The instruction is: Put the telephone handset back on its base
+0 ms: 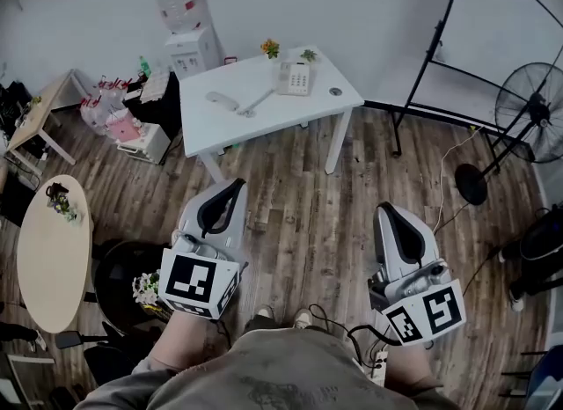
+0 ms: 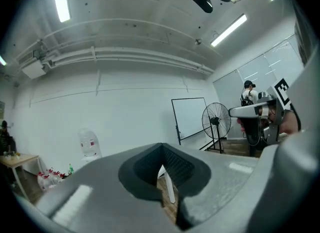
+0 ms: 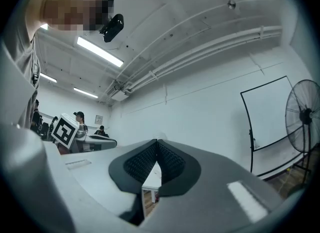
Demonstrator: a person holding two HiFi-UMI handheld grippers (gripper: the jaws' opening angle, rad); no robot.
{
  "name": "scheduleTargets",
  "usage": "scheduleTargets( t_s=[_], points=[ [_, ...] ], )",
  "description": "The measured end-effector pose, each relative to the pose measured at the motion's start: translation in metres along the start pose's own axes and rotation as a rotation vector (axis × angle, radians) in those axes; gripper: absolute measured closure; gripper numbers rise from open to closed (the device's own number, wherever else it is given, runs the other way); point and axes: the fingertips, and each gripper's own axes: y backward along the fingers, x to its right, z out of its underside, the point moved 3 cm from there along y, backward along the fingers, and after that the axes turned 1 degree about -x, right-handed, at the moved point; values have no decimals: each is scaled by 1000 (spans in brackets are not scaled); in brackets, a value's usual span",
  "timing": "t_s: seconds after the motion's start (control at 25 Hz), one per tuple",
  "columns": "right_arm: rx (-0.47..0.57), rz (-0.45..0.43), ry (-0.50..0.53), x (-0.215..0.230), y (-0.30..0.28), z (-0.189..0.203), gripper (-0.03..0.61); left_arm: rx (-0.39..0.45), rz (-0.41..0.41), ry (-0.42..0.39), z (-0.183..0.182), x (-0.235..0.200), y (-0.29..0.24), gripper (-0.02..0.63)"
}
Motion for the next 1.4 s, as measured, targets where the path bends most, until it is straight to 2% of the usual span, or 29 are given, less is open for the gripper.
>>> scheduleTargets(
  t_s=[0.04, 0.08, 0.12, 0.16, 0.24, 0.28, 0.6, 0.8, 1.4],
  points=[
    [8, -2, -9, 5, 3, 0, 546, 0, -4, -2, 0, 4, -1, 612],
    [16, -2, -19, 9, 5, -1, 501, -3, -6, -4, 0, 9, -3, 612],
    [21, 1, -26, 14, 8, -1, 414, -7, -7, -6, -1, 13, -5, 612],
    [26, 8, -29, 18, 10, -2, 373, -10, -8, -8, -1, 16, -6, 614],
    [31, 28, -23, 26, 13, -4, 310, -11, -9, -11, 0, 19, -7, 612],
    [30, 32, -19, 28, 12, -4, 301, -12, -12, -13, -1, 19, -7, 612],
    [-8, 27, 5, 43, -10, 6, 295, -9, -22, -18, 4, 4, -30, 612],
    [-44, 15, 15, 52, -47, 22, 291, -18, -24, -4, 23, -20, -57, 612],
    [-109, 20, 9, 89, -259, 56, 290, -85, -18, 0, 61, -174, -190, 612]
  ],
)
